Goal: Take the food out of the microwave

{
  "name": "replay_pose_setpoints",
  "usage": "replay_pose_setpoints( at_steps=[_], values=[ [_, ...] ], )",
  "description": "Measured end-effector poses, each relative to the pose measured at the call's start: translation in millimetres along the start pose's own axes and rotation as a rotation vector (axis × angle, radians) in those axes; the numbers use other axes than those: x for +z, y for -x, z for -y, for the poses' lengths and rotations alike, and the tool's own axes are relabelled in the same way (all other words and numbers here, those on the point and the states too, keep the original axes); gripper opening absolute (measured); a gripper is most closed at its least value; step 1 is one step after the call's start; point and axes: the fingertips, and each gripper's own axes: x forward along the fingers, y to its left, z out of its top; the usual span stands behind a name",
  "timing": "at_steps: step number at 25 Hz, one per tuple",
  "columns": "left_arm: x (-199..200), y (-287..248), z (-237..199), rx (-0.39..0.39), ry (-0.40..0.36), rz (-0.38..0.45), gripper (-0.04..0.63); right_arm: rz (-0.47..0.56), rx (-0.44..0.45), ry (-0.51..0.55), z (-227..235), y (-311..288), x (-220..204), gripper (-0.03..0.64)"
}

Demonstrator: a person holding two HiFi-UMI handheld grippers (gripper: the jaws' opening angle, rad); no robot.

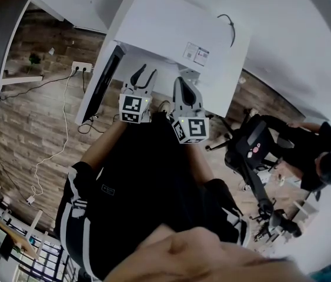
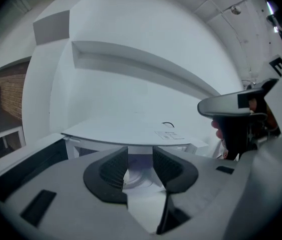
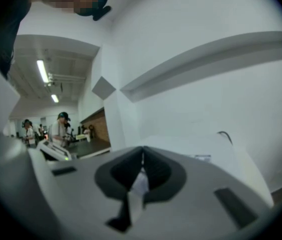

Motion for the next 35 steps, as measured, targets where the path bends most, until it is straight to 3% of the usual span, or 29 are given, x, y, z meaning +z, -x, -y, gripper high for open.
replay_pose_setpoints(
  at_steps=[12, 25, 35],
  values=[
    [-69.2, -53.0, -16.4, 0.008, 0.058, -0.147, 0.262, -0.018, 0.0, -0.005, -2.9, 2.1, -10.0, 0.031],
    [-123.6, -118.0, -37.1, 0.042, 0.012, -0.264, 0.313, -0.049, 0.007, -0.016, -5.0, -1.2, -22.6, 0.032],
    [-155.9, -152.8, -51.1, 0.069, 0.029, -0.333, 0.325, -0.074, -0.016, -0.038, 7.3, -2.5, -31.0, 0.031]
  ],
)
